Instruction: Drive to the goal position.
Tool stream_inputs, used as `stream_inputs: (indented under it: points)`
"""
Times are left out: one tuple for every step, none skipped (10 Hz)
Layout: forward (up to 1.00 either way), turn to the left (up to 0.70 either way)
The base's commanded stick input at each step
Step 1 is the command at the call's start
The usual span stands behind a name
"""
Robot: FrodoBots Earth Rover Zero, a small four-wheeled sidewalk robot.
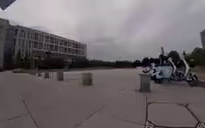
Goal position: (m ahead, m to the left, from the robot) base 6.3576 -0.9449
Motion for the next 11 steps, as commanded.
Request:
stream_inputs:
  points:
    - [0.7, -0.29]
    - [0.7, 0.0]
    - [0.7, 0.0]
    - [0.7, 0.0]
    - [0.7, 0.0]
    - [0.7, 0.0]
    - [0.7, 0.0]
    - [0.7, 0.0]
    - [0.7, 0.0]
    - [0.7, 0.0]
    - [0.7, 0.0]
